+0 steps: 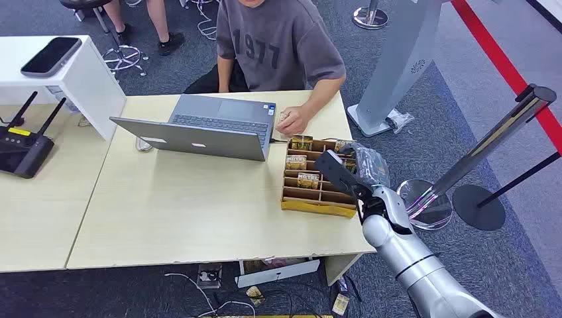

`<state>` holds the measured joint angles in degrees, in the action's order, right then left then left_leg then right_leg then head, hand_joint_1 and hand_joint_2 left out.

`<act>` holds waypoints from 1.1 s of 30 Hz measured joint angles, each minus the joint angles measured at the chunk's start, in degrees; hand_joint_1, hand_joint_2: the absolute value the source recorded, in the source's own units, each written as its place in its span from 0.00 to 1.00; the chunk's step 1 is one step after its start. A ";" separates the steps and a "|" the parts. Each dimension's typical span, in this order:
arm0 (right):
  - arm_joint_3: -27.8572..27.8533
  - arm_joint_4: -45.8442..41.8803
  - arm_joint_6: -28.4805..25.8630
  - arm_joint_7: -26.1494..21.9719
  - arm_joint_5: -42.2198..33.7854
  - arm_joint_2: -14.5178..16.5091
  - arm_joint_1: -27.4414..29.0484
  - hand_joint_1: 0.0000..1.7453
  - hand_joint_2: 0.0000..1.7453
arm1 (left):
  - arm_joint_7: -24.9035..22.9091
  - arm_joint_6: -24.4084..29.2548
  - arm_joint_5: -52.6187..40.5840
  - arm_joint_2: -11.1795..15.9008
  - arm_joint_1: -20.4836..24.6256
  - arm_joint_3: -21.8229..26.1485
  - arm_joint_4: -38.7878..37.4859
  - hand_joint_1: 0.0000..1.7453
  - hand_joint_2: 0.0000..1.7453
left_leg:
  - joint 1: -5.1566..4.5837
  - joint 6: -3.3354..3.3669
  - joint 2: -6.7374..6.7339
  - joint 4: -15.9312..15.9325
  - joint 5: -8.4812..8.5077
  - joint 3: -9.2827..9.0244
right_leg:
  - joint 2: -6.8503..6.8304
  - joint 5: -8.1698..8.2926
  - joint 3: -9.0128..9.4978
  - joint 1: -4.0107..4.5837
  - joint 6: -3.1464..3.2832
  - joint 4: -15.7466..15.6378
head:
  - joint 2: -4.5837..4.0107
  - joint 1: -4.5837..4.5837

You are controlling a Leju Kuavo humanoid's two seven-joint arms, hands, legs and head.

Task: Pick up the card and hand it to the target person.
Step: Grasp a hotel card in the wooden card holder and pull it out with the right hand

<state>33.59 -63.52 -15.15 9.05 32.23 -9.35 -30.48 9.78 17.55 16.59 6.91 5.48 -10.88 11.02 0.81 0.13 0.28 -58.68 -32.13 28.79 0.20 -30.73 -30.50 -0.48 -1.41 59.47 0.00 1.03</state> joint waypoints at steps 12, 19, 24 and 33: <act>1.02 0.02 0.00 0.20 0.69 0.00 0.01 0.54 1.00 | -0.01 0.00 0.03 0.00 0.00 0.00 0.00 0.00 0.00 | 0.00 0.00 0.00 0.00 0.00 -0.01 | 0.00 0.00 0.00 0.00 0.00 0.00 | 0.00 0.00; 1.50 0.02 0.58 0.26 0.77 0.00 0.03 0.58 1.00 | -0.03 0.33 0.11 0.00 0.00 0.00 0.00 0.00 0.00 | 0.00 0.00 0.00 0.00 0.00 -0.01 | 0.00 0.00 0.00 0.00 0.00 0.00 | 0.00 0.00; 1.74 0.02 0.79 0.28 0.80 0.00 0.06 0.60 1.00 | -0.03 0.61 0.11 0.00 0.00 0.00 0.00 0.00 0.00 | 0.00 0.00 0.00 0.00 0.00 -0.01 | 0.00 0.00 0.00 0.00 0.00 0.00 | 0.00 0.00; 2.32 0.20 1.30 0.29 0.79 0.00 0.12 0.71 1.00 | -0.05 0.52 0.11 0.00 0.00 -0.01 0.00 0.00 0.00 | 0.00 0.00 0.00 0.00 0.00 -0.01 | 0.00 0.00 0.00 0.00 0.00 0.00 | 0.00 0.00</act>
<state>35.91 -63.31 -13.85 9.34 33.01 -9.35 -30.35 9.73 18.07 16.70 6.91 5.48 -10.90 11.02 0.81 0.13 0.28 -58.68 -32.13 28.78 0.20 -30.73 -30.50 -0.47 -1.41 59.48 0.00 1.03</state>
